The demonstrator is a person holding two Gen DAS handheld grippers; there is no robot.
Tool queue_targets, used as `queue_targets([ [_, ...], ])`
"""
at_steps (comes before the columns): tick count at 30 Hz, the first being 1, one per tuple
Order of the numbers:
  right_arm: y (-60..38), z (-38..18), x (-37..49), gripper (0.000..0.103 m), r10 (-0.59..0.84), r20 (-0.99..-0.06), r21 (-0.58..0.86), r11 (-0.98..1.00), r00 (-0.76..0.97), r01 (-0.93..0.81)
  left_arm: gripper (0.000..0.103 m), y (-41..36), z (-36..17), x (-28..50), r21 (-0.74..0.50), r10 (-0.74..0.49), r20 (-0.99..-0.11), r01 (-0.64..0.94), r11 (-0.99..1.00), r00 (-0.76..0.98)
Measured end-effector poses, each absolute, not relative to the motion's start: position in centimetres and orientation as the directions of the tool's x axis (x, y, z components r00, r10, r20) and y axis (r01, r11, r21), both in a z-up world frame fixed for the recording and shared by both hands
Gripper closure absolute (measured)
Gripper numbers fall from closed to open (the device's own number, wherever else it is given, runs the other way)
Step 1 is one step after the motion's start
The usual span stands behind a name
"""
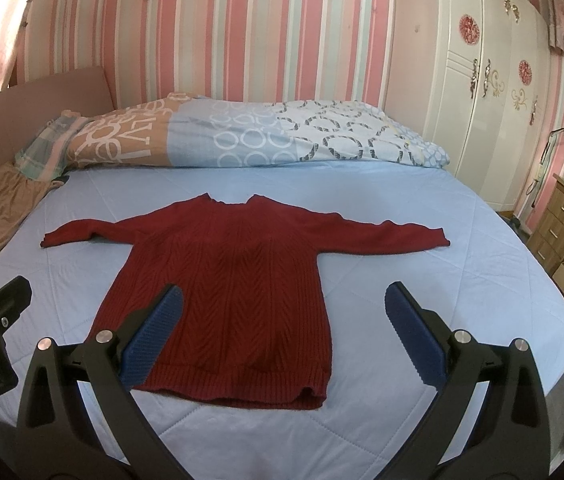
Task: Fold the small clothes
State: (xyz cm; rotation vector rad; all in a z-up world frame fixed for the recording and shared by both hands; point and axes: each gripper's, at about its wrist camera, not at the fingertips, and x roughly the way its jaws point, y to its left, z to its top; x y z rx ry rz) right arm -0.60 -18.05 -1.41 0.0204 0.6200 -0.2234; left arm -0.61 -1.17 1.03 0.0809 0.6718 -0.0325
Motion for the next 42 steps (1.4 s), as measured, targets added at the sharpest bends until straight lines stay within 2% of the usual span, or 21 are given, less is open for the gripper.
queue_targets([
  [42, -17.96, -1.36, -0.29, 0.003, -0.204, -0.584, -0.054, 0.976, 0.786, 0.213, 0.002, -0.94, 0.43, -0.72, 0.065, -0.003, -0.625, 0.056, 0.996, 0.781],
])
